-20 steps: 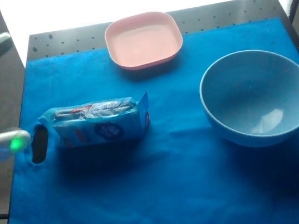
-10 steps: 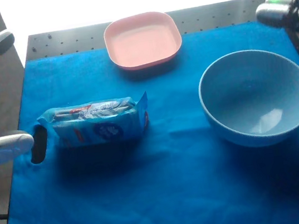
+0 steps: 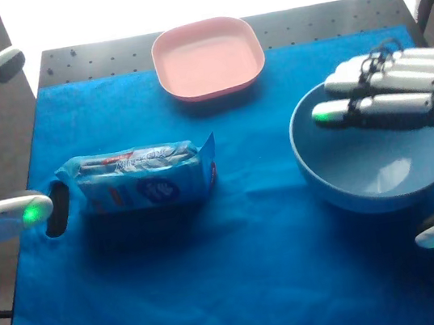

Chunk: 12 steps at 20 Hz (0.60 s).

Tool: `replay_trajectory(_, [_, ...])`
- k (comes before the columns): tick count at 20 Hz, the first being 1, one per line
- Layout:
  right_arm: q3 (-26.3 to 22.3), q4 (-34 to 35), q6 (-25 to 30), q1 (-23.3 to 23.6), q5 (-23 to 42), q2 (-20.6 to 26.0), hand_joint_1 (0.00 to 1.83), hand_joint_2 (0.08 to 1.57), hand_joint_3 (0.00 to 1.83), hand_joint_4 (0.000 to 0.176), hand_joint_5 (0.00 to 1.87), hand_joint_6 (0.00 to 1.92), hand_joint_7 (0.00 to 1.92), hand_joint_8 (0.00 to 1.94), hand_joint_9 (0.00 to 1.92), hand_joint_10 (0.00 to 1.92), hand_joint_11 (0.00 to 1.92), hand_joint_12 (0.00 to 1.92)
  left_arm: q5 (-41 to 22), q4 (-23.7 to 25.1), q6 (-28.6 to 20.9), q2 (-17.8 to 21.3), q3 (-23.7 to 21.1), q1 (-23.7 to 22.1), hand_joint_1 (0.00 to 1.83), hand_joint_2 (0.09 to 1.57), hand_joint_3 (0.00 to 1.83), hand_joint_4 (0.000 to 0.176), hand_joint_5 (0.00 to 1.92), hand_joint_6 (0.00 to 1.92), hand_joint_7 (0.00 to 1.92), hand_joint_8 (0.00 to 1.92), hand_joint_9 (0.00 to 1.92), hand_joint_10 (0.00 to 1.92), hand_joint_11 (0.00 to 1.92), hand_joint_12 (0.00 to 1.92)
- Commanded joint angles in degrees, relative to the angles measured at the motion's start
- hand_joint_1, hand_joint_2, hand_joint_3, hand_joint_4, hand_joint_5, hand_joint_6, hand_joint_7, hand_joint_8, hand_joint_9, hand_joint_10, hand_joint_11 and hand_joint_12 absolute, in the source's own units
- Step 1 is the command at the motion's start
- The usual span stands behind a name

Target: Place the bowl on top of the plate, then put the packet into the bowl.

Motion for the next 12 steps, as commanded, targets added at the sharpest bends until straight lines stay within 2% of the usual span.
replay_trajectory(1, [0.5, 1.7, 0.3, 0.8, 3.7, -0.4, 0.51, 0.94, 0.02, 0.128, 0.04, 0.0, 0.0, 0.0, 0.04, 0.01, 0.13, 0.09, -7.1, -0.7, -0.3, -0.2, 0.2, -0.6, 0.65, 0.91, 0.0, 0.121, 0.15, 0.01, 0.07, 0.01, 0.05, 0.01, 0.0, 0.0])
replay_trajectory(2, [0.7, 1.7, 0.3, 0.8, 3.0, -0.6, 0.55, 0.95, 0.01, 0.126, 0.03, 0.0, 0.0, 0.0, 0.05, 0.01, 0.11, 0.08, -7.1, -0.7, -0.3, -0.2, 0.2, -0.6, 0.69, 0.91, 0.0, 0.117, 0.15, 0.0, 0.06, 0.0, 0.03, 0.0, 0.0, 0.0])
replay_trajectory(3, [1.0, 1.6, 0.3, 0.8, 2.0, -0.8, 0.56, 0.96, 0.01, 0.094, 0.05, 0.01, 0.0, 0.0, 0.06, 0.01, 0.12, 0.09, -7.1, -0.7, -0.3, -0.3, 0.1, -0.6, 0.69, 0.91, 0.0, 0.13, 0.14, 0.0, 0.06, 0.0, 0.02, 0.0, 0.0, 0.0])
replay_trajectory(4, [1.3, 1.5, 0.3, 0.8, 1.2, -1.0, 0.56, 0.97, 0.01, 0.092, 0.04, 0.0, 0.0, 0.0, 0.05, 0.01, 0.11, 0.09, -7.1, -0.7, -0.4, -0.3, 0.1, -0.6, 0.67, 0.9, 0.0, 0.148, 0.14, 0.0, 0.06, 0.0, 0.01, 0.0, 0.0, 0.0])
replay_trajectory(5, [1.6, 1.1, 0.4, 0.8, 0.1, -1.2, 0.56, 0.97, 0.01, 0.059, 0.05, 0.01, 0.0, 0.0, 0.06, 0.01, 0.14, 0.11, -7.0, -0.7, -0.4, -0.4, 0.2, -0.6, 0.69, 0.91, 0.0, 0.126, 0.14, 0.0, 0.06, 0.0, 0.02, 0.0, 0.0, 0.0])
replay_trajectory(6, [1.7, 0.9, 0.4, 0.8, -0.3, -1.4, 0.55, 0.98, 0.01, 0.025, 0.08, 0.01, 0.02, 0.01, 0.07, 0.01, 0.13, 0.11, -7.0, -0.7, -0.4, -0.4, 0.2, -0.6, 0.69, 0.91, 0.0, 0.134, 0.14, 0.0, 0.07, 0.0, 0.01, 0.0, 0.0, 0.0])
replay_trajectory(7, [2.0, 0.5, 0.4, 0.9, -1.1, -1.7, 0.58, 0.99, 0.0, 0.002, 0.1, 0.01, 0.04, 0.0, 0.09, 0.0, 0.07, 0.28, -7.0, -0.7, -0.4, -0.5, 0.2, -0.6, 0.69, 0.91, 0.0, 0.138, 0.14, 0.0, 0.07, 0.0, 0.01, 0.0, 0.0, 0.0])
replay_trajectory(8, [2.2, 0.3, 0.4, 1.0, -1.6, -1.9, 0.57, 0.98, 0.0, 0.0, 0.11, 0.0, 0.09, 0.01, 0.14, 0.0, 0.03, 0.51, -7.0, -0.7, -0.5, -0.6, 0.2, -0.6, 0.68, 0.9, 0.0, 0.145, 0.15, 0.0, 0.08, 0.01, 0.03, 0.01, 0.0, 0.0])
replay_trajectory(9, [2.6, -0.1, 0.4, 1.4, -2.6, -2.4, 0.57, 0.99, 0.0, 0.0, 0.14, 0.0, 0.14, 0.0, 0.19, 0.0, 0.01, 0.67, -7.0, -0.7, -0.5, -0.6, 0.2, -0.6, 0.67, 0.91, 0.0, 0.133, 0.15, 0.0, 0.08, 0.01, 0.03, 0.01, 0.0, 0.0])
replay_trajectory(10, [2.8, -0.3, 0.4, 1.7, -3.2, -2.8, 0.59, 1.0, 0.0, 0.0, 0.16, 0.0, 0.15, 0.0, 0.2, 0.0, 0.0, 0.79, -7.0, -0.7, -0.6, -0.6, 0.2, -0.6, 0.69, 0.91, 0.0, 0.134, 0.14, 0.0, 0.07, 0.0, 0.03, 0.01, 0.0, 0.0])
replay_trajectory(11, [3.4, -1.0, 0.6, 2.3, -4.4, -3.4, 0.57, 1.02, 0.0, 0.0, 0.19, 0.01, 0.16, 0.0, 0.2, 0.0, 0.0, 0.81, -7.0, -0.7, -0.7, -0.7, 0.2, -0.6, 0.68, 0.9, 0.0, 0.141, 0.14, 0.0, 0.08, 0.01, 0.04, 0.01, 0.0, 0.0])
replay_trajectory(12, [3.7, -1.7, 1.0, 2.7, -4.9, -3.8, 0.6, 1.03, 0.01, 0.0, 0.24, 0.02, 0.16, 0.0, 0.18, 0.0, 0.0, 0.72, -7.0, -0.7, -0.7, -0.7, 0.2, -0.6, 0.68, 0.9, 0.0, 0.15, 0.14, 0.0, 0.09, 0.01, 0.04, 0.01, 0.0, 0.0])
